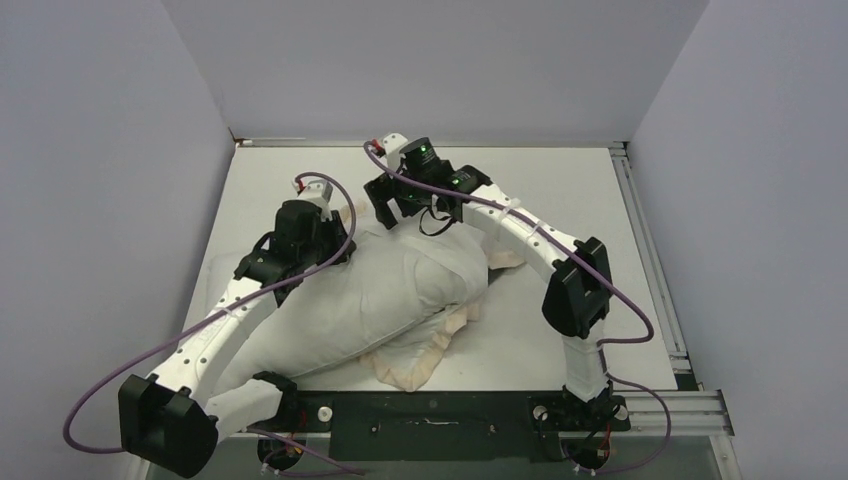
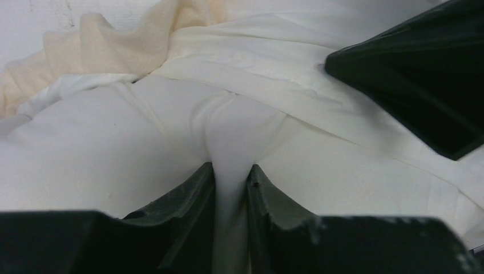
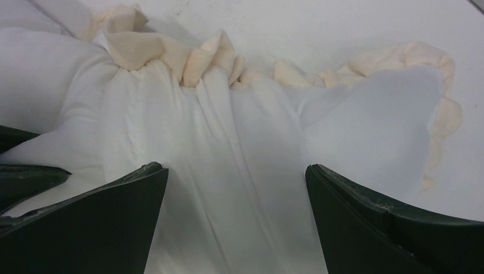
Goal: Remove the pillowcase from the pillow
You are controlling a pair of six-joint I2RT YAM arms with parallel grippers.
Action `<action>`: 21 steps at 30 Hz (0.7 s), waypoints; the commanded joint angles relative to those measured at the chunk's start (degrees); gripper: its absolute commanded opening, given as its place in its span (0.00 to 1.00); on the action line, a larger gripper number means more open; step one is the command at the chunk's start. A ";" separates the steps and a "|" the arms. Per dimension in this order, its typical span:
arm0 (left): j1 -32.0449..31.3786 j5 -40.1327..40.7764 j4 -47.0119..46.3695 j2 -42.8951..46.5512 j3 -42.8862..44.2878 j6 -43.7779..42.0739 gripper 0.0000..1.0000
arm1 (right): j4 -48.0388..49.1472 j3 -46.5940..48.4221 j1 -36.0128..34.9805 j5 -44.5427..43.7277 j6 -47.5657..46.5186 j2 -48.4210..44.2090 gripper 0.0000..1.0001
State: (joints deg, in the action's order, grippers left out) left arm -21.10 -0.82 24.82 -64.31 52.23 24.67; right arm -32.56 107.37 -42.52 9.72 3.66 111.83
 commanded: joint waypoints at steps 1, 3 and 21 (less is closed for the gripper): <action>-1.62 -0.99 1.81 2.43 -3.60 2.63 0.14 | -4.59 5.22 -2.72 -2.79 -3.21 3.66 0.95; -1.96 -0.39 2.14 2.81 -4.19 2.97 0.01 | -6.46 6.57 -3.34 -5.75 -4.52 5.63 0.97; 0.80 8.87 9.63 7.47 -5.73 5.11 0.00 | -7.78 5.91 6.65 -26.53 -1.19 -0.82 0.05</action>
State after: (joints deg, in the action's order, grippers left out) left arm -22.50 3.84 24.10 -59.48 48.18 30.63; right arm -39.68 113.14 -44.03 -5.43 0.36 118.34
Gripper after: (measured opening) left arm 0.047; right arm 0.071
